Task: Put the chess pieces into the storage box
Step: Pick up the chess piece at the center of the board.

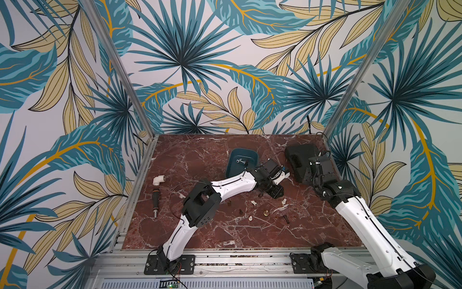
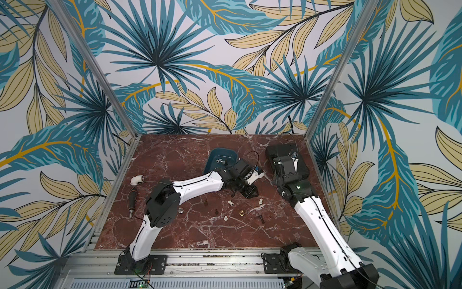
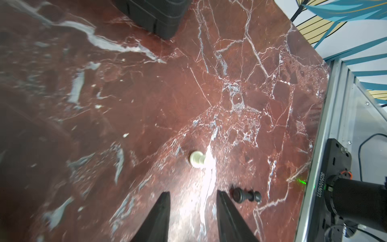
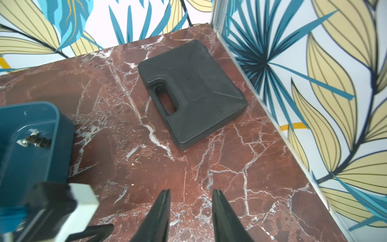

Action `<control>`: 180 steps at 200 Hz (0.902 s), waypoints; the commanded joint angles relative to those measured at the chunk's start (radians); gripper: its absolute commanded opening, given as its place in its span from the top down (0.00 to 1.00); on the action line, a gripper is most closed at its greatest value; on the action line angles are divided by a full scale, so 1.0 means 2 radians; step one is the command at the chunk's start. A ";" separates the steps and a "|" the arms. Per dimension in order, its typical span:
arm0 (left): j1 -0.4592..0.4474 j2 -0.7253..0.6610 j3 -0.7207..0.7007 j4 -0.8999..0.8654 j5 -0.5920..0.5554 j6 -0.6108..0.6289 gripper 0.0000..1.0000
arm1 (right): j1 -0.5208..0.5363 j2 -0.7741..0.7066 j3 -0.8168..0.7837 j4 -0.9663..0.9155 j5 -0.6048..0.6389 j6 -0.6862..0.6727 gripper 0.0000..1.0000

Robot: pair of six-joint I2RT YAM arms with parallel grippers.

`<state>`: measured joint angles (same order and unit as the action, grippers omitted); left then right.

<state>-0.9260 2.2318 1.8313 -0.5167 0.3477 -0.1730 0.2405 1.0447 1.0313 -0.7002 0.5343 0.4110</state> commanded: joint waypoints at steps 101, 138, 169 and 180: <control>-0.024 0.061 0.064 -0.022 -0.002 0.012 0.59 | -0.009 -0.012 -0.020 0.020 -0.001 -0.004 0.62; -0.025 0.050 0.063 -0.026 -0.002 0.011 0.59 | -0.009 -0.005 -0.021 0.024 -0.014 -0.002 0.62; -0.032 0.053 0.058 -0.005 0.005 0.008 0.59 | -0.009 0.002 -0.023 0.029 -0.019 -0.001 0.62; -0.037 0.062 0.062 -0.003 -0.006 0.008 0.59 | -0.009 0.003 -0.023 0.030 -0.021 -0.001 0.62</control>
<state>-0.9787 2.3497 1.9335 -0.5529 0.3412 -0.1646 0.2245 1.0416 1.0100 -0.6590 0.5079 0.4110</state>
